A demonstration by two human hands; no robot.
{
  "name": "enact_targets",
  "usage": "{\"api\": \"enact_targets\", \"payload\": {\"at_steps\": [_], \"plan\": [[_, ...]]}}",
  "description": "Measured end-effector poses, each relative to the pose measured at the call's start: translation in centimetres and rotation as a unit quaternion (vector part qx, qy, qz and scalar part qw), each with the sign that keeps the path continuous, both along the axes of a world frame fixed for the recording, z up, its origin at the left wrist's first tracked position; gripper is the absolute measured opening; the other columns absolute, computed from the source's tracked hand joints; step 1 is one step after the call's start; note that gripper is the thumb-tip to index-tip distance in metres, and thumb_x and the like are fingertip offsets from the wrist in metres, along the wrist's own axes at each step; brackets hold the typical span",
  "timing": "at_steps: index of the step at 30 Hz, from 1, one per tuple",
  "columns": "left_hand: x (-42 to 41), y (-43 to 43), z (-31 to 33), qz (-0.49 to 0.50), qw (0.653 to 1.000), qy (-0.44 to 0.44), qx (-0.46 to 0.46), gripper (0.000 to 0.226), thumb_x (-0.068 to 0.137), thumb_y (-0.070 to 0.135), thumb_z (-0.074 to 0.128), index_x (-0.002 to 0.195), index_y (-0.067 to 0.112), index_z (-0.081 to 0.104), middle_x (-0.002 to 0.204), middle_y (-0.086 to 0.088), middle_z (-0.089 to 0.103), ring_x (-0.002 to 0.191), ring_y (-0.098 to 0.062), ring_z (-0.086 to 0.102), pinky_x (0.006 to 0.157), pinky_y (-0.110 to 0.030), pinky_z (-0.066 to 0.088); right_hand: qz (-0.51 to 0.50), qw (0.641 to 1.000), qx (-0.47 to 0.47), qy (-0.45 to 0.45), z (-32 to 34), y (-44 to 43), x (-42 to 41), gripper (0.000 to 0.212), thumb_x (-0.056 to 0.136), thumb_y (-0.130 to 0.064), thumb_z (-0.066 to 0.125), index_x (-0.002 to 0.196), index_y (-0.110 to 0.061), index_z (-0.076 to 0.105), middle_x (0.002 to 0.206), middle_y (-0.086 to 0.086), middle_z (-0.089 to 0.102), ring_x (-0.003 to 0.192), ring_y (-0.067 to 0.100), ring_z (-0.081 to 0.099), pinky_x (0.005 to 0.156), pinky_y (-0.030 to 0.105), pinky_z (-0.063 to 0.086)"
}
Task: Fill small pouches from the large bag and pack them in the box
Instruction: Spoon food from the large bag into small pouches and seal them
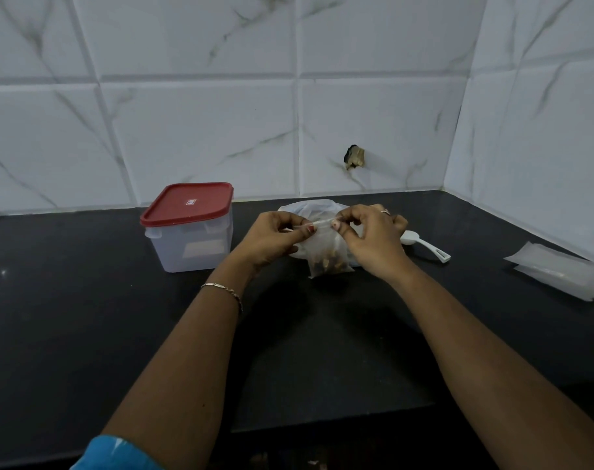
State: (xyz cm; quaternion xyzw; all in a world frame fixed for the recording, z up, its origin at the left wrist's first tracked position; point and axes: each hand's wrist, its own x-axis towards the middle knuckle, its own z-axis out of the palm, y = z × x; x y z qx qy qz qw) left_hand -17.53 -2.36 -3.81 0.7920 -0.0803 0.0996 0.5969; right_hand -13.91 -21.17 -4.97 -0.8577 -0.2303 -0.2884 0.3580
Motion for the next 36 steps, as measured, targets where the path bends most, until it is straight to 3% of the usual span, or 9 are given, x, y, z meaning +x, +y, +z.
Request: {"api": "enact_targets", "payload": {"at_steps": [6, 8, 10, 14, 18, 21, 28, 31, 36], "plan": [[0.1, -0.5, -0.2, 0.012, 0.998, -0.044, 0.039, 0.004, 0.092, 0.017, 0.063, 0.09, 0.018, 0.066, 0.098, -0.014, 0.067, 0.087, -0.018, 0.062, 0.075, -0.03, 0.053, 0.043, 0.994, 0.058, 0.08, -0.2, -0.1, 0.3, 0.02, 0.087, -0.051, 0.062, 0.089, -0.032, 0.066, 0.088, -0.019, 0.062, 0.111, 0.006, 0.048, 0.106, 0.041, 0.021], [0.2, -0.6, -0.3, 0.003, 0.998, -0.042, 0.054, 0.004, 0.093, 0.017, 0.062, 0.093, 0.016, 0.066, 0.098, -0.014, 0.068, 0.086, -0.018, 0.062, 0.074, -0.028, 0.052, 0.066, 0.99, 0.065, 0.106, -0.3, 0.1, 0.3, 0.036, 0.077, -0.066, 0.059, 0.09, -0.033, 0.068, 0.093, -0.017, 0.067, 0.113, 0.01, 0.052, 0.108, 0.049, 0.027], [0.2, -0.9, -0.3, -0.007, 0.998, -0.04, 0.053, 0.006, 0.093, 0.016, 0.062, 0.096, 0.014, 0.067, 0.095, -0.011, 0.067, 0.085, -0.015, 0.062, 0.073, -0.025, 0.051, 0.078, 0.987, 0.074, 0.122, -0.4, 0.2, 0.4, 0.032, 0.075, -0.066, 0.06, 0.088, -0.039, 0.069, 0.095, -0.018, 0.068, 0.114, 0.012, 0.054, 0.106, 0.052, 0.033], [0.0, -1.1, -0.2, -0.013, 0.998, -0.043, 0.048, 0.005, 0.092, 0.014, 0.062, 0.093, 0.017, 0.067, 0.095, -0.01, 0.068, 0.086, -0.017, 0.063, 0.074, -0.027, 0.052, 0.068, 0.988, 0.079, 0.11, -0.3, 0.4, 0.4, 0.009, 0.076, -0.06, 0.063, 0.081, -0.053, 0.065, 0.101, -0.016, 0.068, 0.115, 0.012, 0.053, 0.105, 0.05, 0.034], [0.2, -0.7, -0.2, 0.005, 0.996, -0.063, 0.064, 0.003, 0.088, 0.015, 0.068, 0.09, 0.016, 0.069, 0.088, -0.006, 0.071, 0.079, -0.012, 0.067, 0.072, -0.029, 0.056, 0.037, 0.994, 0.069, 0.071, -0.2, 0.4, 0.3, 0.004, 0.084, -0.045, 0.068, 0.082, -0.044, 0.066, 0.099, -0.015, 0.065, 0.113, 0.009, 0.05, 0.106, 0.046, 0.028], [0.5, -0.5, -0.3, 0.042, 0.991, -0.085, 0.096, 0.003, 0.085, 0.014, 0.071, 0.089, 0.013, 0.071, 0.081, -0.011, 0.071, 0.072, -0.012, 0.064, 0.072, -0.03, 0.055, 0.0, 0.998, 0.053, 0.047, -0.1, 0.5, 0.1, 0.016, 0.082, -0.048, 0.07, 0.087, -0.032, 0.071, 0.088, -0.018, 0.065, 0.109, 0.007, 0.048, 0.102, 0.041, 0.023], [0.3, 0.3, -0.1, 0.086, 0.991, -0.076, 0.072, 0.013, 0.077, 0.019, 0.08, 0.075, 0.014, 0.068, 0.07, -0.011, 0.069, 0.064, -0.013, 0.059, 0.063, -0.026, 0.051, -0.044, 0.992, 0.107, 0.059, 0.5, 0.4, 0.0, 0.037, 0.061, -0.061, 0.079, 0.059, -0.029, 0.062, 0.061, -0.013, 0.061, 0.076, 0.001, 0.054, 0.091, 0.037, 0.025], [0.1, 0.5, -0.2, 0.088, 0.991, -0.079, 0.069, 0.013, 0.079, 0.018, 0.078, 0.073, 0.016, 0.066, 0.067, -0.001, 0.066, 0.064, -0.011, 0.058, 0.062, -0.025, 0.049, -0.042, 0.994, 0.08, 0.054, 0.4, 0.5, -0.4, 0.032, 0.068, -0.058, 0.077, 0.065, -0.028, 0.065, 0.065, -0.012, 0.061, 0.082, 0.002, 0.051, 0.085, 0.033, 0.019], [-0.3, 0.5, -0.6, 0.106, 0.989, -0.07, 0.077, 0.006, 0.087, 0.013, 0.07, 0.085, 0.017, 0.066, 0.079, 0.003, 0.066, 0.079, -0.014, 0.061, 0.08, -0.037, 0.056, -0.018, 0.999, 0.018, 0.036, 0.6, 0.2, -0.8, 0.009, 0.083, -0.041, 0.071, 0.078, -0.035, 0.067, 0.076, -0.023, 0.053, 0.102, -0.001, 0.038, 0.085, 0.031, 0.014]]}}
